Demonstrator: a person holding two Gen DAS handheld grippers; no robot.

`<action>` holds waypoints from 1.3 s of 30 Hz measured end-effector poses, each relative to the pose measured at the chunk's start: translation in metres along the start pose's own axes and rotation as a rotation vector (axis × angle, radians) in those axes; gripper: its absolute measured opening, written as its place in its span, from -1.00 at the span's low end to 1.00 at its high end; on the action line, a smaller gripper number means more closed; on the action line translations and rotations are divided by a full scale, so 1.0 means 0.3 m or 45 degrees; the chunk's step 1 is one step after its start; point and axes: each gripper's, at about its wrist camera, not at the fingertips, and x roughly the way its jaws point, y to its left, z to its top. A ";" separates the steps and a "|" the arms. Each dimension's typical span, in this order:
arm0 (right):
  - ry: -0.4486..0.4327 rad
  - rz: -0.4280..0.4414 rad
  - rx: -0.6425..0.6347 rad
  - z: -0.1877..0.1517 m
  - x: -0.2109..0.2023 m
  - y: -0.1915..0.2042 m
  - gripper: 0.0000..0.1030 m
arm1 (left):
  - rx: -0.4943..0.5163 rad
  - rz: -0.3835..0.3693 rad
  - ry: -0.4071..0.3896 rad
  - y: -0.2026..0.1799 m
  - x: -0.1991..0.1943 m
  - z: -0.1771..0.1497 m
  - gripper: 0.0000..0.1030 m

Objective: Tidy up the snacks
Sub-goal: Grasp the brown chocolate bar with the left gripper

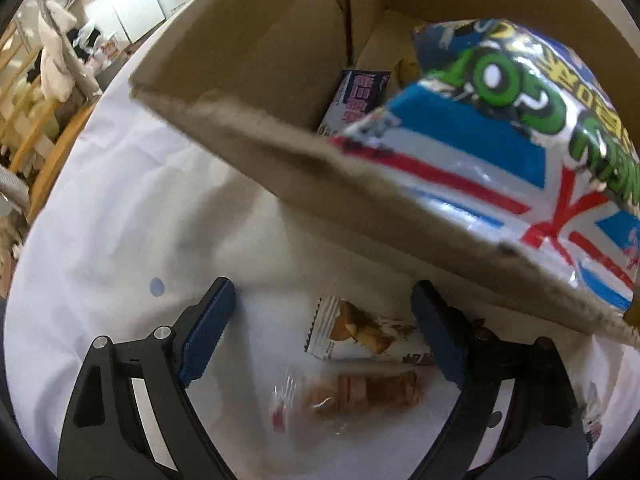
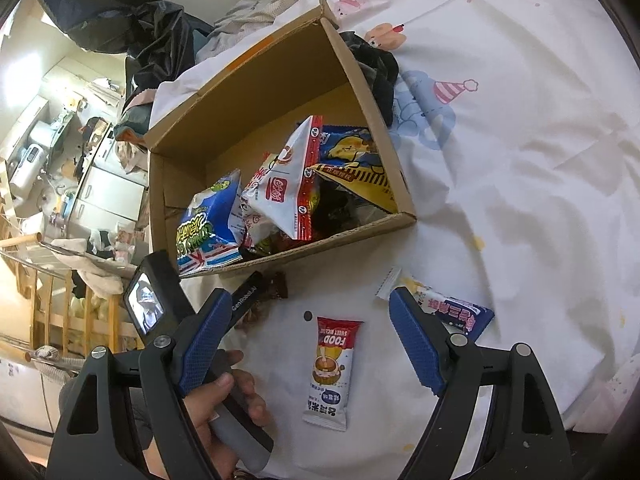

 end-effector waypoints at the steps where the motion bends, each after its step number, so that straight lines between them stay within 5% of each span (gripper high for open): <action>1: -0.001 -0.005 -0.006 0.000 -0.002 0.001 0.62 | 0.007 0.000 0.003 0.000 -0.005 -0.001 0.67; 7: -0.009 -0.001 -0.011 0.007 -0.007 0.006 0.62 | 0.123 -0.051 0.056 0.014 -0.042 -0.030 0.14; 12: -0.012 0.006 -0.041 0.007 -0.006 0.033 0.62 | 0.268 -0.138 0.141 0.040 -0.072 -0.070 -0.79; 15: -0.008 -0.001 -0.051 0.004 -0.005 0.041 0.62 | 0.377 -0.180 0.186 0.034 -0.085 -0.091 -0.86; 20: -0.006 -0.027 -0.041 -0.004 -0.009 0.026 0.62 | 0.635 -0.329 0.300 -0.056 -0.120 -0.143 -0.89; 23: -0.007 -0.037 -0.023 -0.003 -0.009 0.011 0.62 | 0.727 -0.337 0.270 -0.085 -0.153 -0.152 -0.88; 28: -0.008 -0.043 -0.034 -0.010 -0.015 0.011 0.62 | 0.698 -0.400 0.307 -0.062 -0.203 -0.163 -0.78; 30: -0.006 -0.048 -0.039 -0.008 -0.011 0.014 0.62 | 0.692 -0.386 0.328 -0.039 -0.217 -0.139 -0.21; 32: -0.006 -0.037 -0.030 -0.002 -0.008 0.016 0.62 | 0.641 -0.393 0.291 0.008 -0.245 -0.113 0.09; 35: -0.016 -0.011 -0.041 0.002 -0.016 0.034 0.62 | 0.510 -0.400 0.200 0.098 -0.273 -0.043 0.09; 39: -0.012 -0.011 -0.058 0.001 -0.011 0.049 0.62 | 0.291 -0.435 0.220 0.197 -0.227 0.000 0.09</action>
